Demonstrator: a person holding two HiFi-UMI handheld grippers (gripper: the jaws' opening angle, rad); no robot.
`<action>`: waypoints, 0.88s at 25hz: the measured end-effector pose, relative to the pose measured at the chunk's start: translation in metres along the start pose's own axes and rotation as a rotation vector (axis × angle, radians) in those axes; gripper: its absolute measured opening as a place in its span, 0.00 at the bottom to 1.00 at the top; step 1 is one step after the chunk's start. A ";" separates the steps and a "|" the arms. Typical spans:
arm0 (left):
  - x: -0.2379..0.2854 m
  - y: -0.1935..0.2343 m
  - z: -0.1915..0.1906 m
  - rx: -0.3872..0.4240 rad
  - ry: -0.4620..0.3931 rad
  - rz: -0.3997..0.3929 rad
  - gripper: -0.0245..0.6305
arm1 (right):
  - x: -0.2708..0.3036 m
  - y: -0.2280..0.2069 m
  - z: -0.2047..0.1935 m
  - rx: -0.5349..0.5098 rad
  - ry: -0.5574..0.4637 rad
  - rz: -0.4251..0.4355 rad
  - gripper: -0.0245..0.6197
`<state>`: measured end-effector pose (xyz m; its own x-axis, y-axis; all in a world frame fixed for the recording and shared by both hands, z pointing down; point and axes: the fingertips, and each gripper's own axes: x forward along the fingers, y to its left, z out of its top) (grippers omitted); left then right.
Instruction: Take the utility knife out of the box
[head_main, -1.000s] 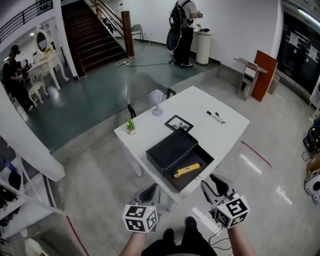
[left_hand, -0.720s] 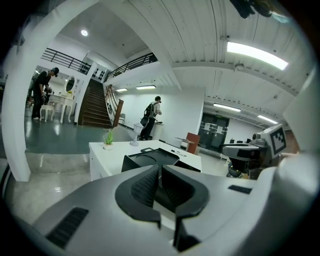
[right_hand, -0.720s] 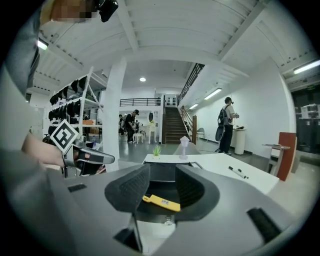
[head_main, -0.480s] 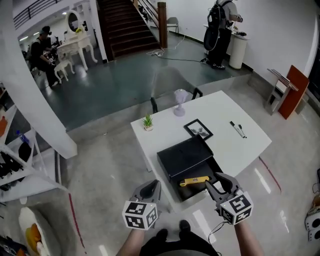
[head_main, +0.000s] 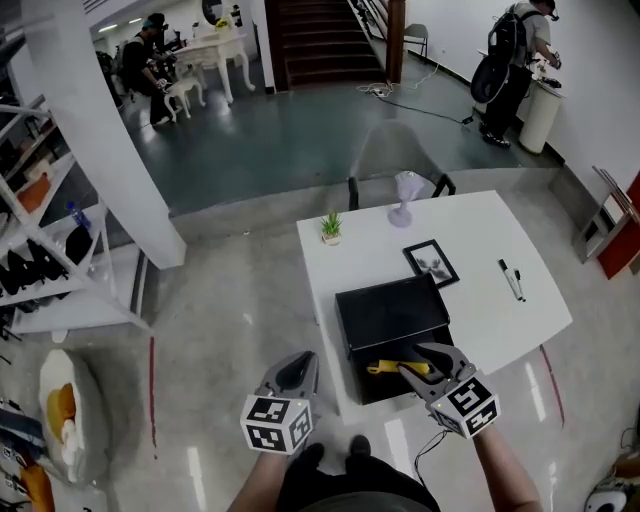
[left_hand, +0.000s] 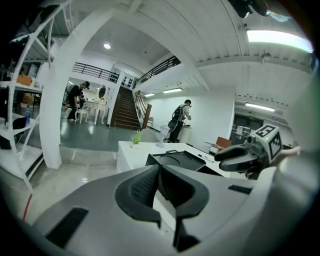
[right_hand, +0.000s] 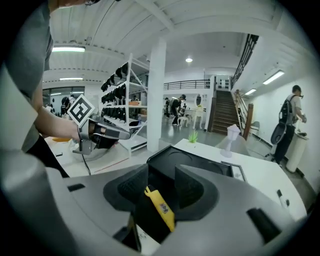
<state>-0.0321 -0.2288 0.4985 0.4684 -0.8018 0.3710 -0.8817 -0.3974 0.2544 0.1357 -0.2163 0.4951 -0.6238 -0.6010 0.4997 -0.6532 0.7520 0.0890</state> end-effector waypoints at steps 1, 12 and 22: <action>-0.001 0.001 -0.002 -0.008 -0.001 0.017 0.07 | 0.004 0.001 -0.003 -0.017 0.014 0.031 0.30; -0.026 0.012 -0.027 -0.093 -0.006 0.178 0.07 | 0.048 0.025 -0.035 -0.208 0.195 0.288 0.30; -0.063 0.030 -0.042 -0.144 -0.016 0.295 0.07 | 0.077 0.037 -0.064 -0.353 0.335 0.371 0.32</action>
<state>-0.0858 -0.1717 0.5207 0.1923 -0.8804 0.4336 -0.9616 -0.0809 0.2623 0.0912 -0.2173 0.5924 -0.5760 -0.2065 0.7910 -0.2006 0.9737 0.1081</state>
